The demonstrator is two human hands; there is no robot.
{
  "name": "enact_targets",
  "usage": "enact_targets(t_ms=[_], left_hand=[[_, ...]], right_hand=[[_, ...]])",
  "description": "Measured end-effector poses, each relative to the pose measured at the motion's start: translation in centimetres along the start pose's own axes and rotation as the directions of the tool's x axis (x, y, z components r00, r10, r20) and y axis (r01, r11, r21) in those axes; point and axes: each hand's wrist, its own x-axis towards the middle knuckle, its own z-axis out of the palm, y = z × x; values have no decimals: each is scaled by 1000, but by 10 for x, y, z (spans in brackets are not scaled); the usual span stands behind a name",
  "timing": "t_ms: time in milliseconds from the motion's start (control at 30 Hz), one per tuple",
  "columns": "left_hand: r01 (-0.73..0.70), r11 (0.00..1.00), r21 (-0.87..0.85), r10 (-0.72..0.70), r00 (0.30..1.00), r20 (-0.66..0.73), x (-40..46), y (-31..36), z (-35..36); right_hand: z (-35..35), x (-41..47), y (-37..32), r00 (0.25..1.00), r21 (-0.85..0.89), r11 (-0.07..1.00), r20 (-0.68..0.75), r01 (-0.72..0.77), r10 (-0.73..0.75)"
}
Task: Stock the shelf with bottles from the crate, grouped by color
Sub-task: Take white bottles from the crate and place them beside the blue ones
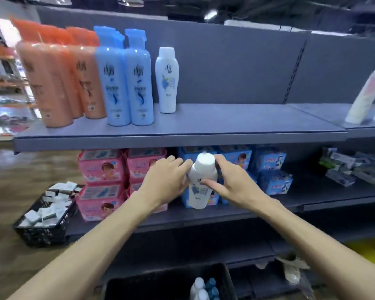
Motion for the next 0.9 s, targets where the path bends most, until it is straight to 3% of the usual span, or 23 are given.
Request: enact_targets(t_ms=[167, 500, 700, 900], left_hand=[[-1, 996, 85, 14, 988, -151, 50, -26, -56], [64, 972, 227, -3, 966, -260, 115, -58, -128], [125, 959, 252, -59, 965, -254, 135, -72, -131], [169, 946, 277, -112, 972, -208, 140, -80, -116]], right_hand=[[-57, 44, -26, 993, 34, 995, -73, 93, -90], [-129, 113, -63, 977, 68, 982, -138, 174, -164], [-136, 148, -62, 985, 39, 987, -87, 153, -149], [-125, 172, -54, 998, 193, 979, -22, 60, -57]])
